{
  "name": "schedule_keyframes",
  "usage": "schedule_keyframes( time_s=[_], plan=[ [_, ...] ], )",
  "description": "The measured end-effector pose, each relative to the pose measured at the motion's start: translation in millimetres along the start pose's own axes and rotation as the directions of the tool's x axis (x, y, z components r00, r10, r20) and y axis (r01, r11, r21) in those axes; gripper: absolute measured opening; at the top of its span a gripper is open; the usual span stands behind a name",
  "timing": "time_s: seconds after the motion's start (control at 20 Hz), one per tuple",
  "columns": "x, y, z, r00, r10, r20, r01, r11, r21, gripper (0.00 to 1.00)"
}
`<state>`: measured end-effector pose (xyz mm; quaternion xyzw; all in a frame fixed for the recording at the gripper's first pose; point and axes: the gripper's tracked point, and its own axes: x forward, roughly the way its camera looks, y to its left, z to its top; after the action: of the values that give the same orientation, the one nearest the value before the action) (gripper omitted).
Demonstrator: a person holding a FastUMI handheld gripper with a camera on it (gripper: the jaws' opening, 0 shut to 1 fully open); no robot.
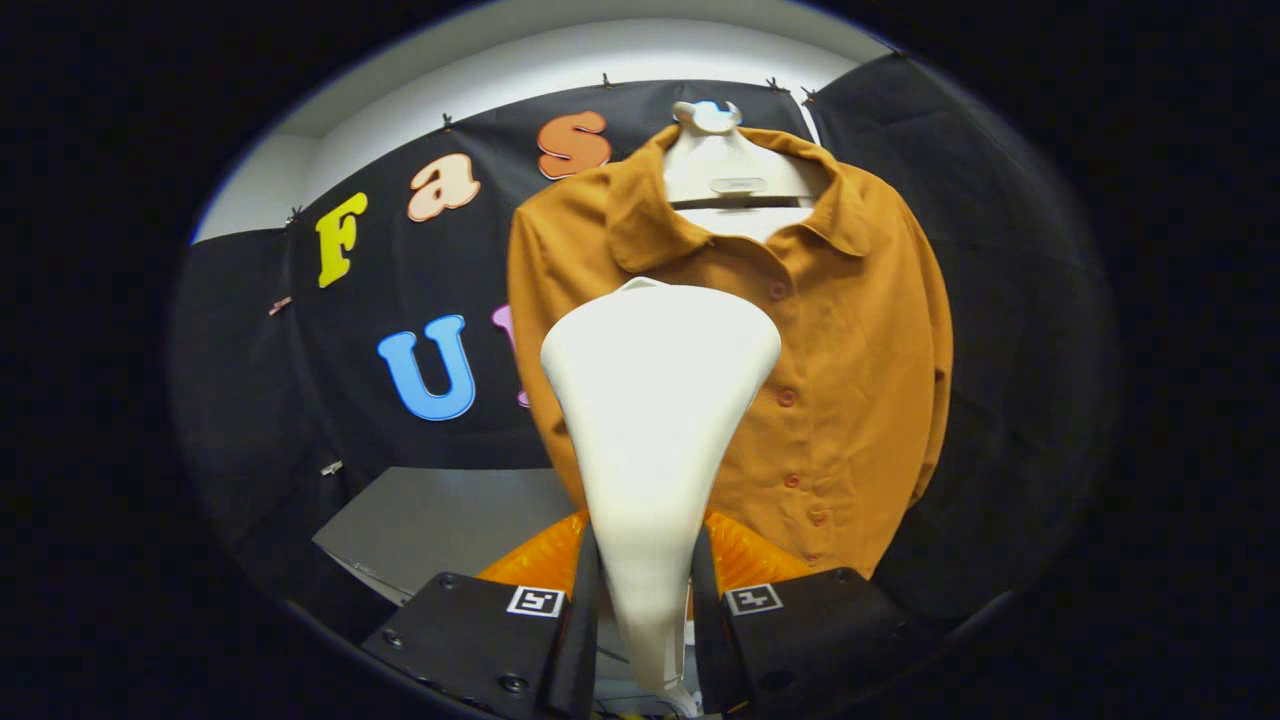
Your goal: Iron the clothes twice with a garment steamer, once on the left side and once on the right side.
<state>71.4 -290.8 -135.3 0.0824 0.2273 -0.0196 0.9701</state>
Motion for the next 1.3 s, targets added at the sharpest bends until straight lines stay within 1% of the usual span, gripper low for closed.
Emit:
schedule_keyframes(
  time_s=[0.3,0.65,0.95,1.1,1.3],
  plan=[
    [-10.1,107.8,19.4,0.988,0.146,0.049,-0.143,0.988,-0.057,0.43],
    [-22.0,214.2,19.1,0.966,0.248,0.072,-0.242,0.967,-0.084,0.43],
    [-34.6,266.3,17.5,0.957,0.266,0.115,-0.254,0.962,-0.104,0.43],
    [-36.1,275.7,6.3,0.960,0.260,0.104,-0.249,0.963,-0.108,0.43],
    [-34.7,275.5,1.5,0.965,0.240,0.103,-0.231,0.968,-0.093,0.44]
  ],
)
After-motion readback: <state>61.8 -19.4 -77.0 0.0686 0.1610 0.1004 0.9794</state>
